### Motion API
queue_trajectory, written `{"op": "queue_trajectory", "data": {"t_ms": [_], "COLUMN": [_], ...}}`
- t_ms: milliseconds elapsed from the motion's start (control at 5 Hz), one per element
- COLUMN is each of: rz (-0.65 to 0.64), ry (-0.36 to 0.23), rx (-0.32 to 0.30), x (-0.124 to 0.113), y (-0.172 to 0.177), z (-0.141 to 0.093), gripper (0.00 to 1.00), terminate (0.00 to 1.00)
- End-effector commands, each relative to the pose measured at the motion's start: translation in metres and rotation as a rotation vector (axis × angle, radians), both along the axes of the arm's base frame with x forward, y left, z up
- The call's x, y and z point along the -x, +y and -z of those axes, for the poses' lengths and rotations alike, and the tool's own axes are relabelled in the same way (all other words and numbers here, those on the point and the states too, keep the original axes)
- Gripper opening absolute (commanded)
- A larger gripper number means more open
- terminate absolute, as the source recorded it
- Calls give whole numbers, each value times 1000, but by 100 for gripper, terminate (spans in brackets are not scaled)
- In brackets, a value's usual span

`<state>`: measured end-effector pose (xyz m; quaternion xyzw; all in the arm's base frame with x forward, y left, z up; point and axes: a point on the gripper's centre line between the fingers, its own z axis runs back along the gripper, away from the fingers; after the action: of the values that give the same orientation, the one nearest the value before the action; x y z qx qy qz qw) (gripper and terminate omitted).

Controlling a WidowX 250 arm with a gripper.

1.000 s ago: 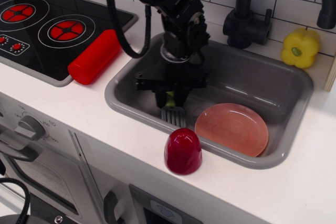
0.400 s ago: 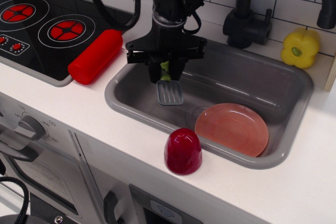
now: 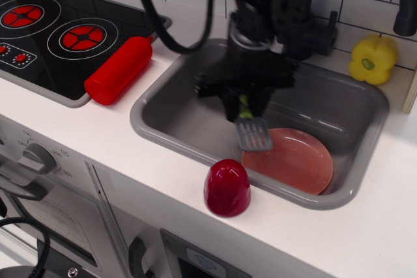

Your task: Put spatula on plate sink

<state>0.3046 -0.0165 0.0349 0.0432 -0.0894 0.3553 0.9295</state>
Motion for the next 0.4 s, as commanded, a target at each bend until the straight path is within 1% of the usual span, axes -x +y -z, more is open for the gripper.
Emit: {"op": "queue_trajectory", "data": {"t_ms": [0, 200], "rz": [-9, -20], "ry": [-71, -79], "rx": [-18, -27], "x": [5, -2], "y": [-27, -34], "z": [5, 11], "gripper": [0, 0], "terminate": [0, 0]}}
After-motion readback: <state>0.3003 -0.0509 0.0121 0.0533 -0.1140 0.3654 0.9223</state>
